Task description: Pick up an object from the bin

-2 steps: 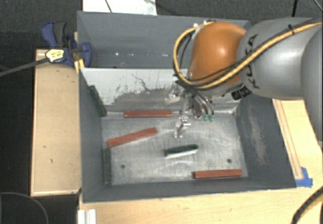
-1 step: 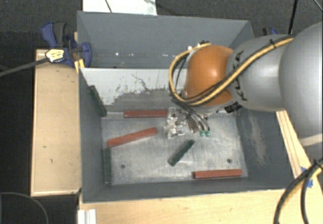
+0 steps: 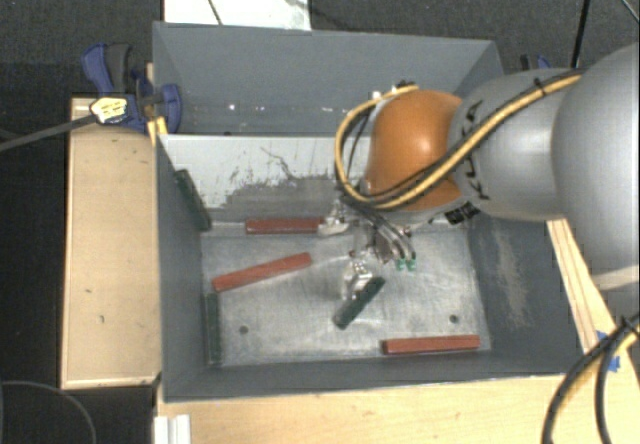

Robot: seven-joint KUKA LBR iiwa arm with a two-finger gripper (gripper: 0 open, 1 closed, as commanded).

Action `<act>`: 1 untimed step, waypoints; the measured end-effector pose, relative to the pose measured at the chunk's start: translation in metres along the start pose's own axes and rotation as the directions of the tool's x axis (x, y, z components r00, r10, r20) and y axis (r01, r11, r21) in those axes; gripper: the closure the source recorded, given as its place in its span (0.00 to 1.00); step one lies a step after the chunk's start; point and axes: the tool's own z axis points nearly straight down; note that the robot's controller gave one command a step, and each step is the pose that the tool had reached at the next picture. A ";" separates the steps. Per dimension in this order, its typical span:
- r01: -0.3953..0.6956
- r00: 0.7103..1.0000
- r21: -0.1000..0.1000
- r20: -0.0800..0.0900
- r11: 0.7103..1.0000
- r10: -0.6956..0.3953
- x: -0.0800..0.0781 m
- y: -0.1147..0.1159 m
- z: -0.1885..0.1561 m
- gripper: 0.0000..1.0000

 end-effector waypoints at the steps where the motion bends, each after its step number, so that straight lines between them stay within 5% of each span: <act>1: -0.001 1.000 0.000 0.000 1.000 0.001 0.000 0.000 0.000 0.00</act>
Offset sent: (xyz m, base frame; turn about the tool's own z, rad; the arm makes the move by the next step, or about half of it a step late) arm 0.0097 0.0650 -0.0065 0.0206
